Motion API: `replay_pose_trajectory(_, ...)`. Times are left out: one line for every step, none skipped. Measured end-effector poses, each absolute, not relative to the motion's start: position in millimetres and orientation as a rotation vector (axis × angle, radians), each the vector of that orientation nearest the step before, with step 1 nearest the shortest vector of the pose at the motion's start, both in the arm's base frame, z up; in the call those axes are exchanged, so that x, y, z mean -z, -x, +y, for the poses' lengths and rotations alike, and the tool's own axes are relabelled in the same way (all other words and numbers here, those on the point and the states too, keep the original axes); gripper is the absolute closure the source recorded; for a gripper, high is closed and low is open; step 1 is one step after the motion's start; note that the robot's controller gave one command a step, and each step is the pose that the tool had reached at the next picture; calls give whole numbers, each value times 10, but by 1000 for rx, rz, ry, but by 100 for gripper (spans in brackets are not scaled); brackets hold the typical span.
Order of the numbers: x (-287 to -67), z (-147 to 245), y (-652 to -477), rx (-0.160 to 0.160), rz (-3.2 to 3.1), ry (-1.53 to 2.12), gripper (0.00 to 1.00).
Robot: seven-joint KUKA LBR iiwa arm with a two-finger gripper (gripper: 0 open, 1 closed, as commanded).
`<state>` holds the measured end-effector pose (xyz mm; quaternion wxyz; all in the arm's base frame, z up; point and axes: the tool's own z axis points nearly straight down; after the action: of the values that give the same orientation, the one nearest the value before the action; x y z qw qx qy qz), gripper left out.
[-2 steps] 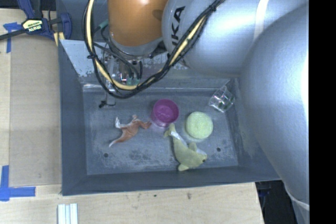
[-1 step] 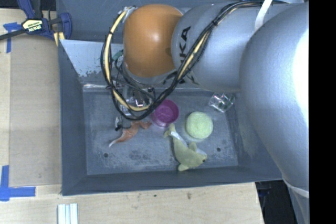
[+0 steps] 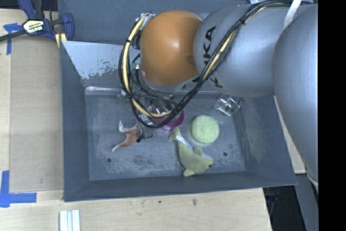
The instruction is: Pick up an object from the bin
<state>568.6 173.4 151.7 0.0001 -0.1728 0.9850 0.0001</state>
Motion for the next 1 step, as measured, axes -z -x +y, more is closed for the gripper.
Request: replay_pose_trajectory(-1519, 1621, -5446, -1, 3118, 369, 0)
